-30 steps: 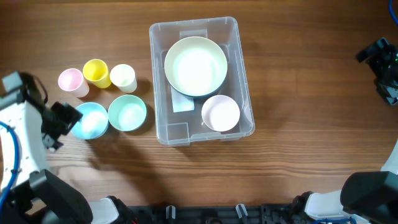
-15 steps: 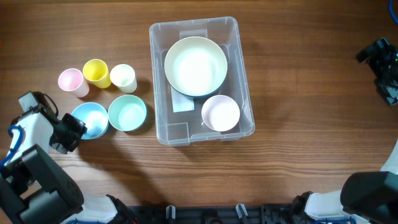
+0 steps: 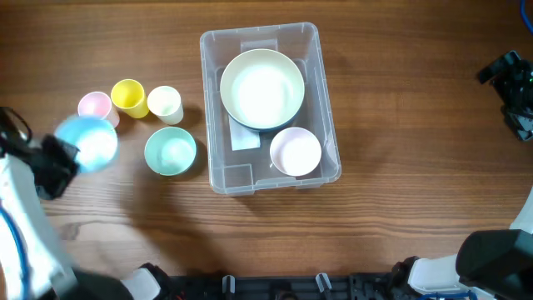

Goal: Pack container
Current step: 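Place the light blue bowl into the pink bowl in the bin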

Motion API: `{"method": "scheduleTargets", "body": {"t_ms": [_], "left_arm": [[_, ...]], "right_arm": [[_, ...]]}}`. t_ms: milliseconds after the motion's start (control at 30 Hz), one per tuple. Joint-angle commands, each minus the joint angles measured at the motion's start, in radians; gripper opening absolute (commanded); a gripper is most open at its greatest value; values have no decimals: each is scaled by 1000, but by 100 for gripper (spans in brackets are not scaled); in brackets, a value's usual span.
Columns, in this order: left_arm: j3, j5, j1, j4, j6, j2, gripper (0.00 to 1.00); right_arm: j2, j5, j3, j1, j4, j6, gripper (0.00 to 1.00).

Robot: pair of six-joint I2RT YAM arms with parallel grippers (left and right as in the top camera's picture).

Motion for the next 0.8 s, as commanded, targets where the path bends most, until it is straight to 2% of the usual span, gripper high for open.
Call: {"method": "scheduleTargets", "body": {"t_ms": [0, 167, 200, 267, 333, 400, 500, 700, 733, 767], "left_arm": [[119, 174, -155, -17, 76, -142, 4], [122, 122, -562, 128, 63, -209, 4], [121, 92, -638, 156, 50, -198, 4], [121, 12, -879, 246, 40, -127, 4], [121, -42, -997, 286, 40, -55, 4], [121, -93, -1087, 299, 40, 30, 4], [121, -90, -1178, 328, 40, 174, 4], [122, -79, -1273, 354, -5, 383, 4], [122, -76, -1280, 362, -5, 396, 8], [121, -76, -1286, 365, -5, 402, 16]], "right_arm": [[13, -4, -1, -1, 3, 3, 100], [13, -4, -1, -1, 3, 3, 100], [13, -4, -1, -1, 3, 3, 100], [13, -4, -1, -1, 3, 2, 100], [13, -4, -1, -1, 3, 3, 99], [13, -4, -1, -1, 3, 3, 99], [13, -4, -1, -1, 3, 3, 100], [13, -4, -1, -1, 3, 3, 100], [13, -4, -1, -1, 2, 2, 100], [13, -4, -1, -1, 3, 3, 100]]}}
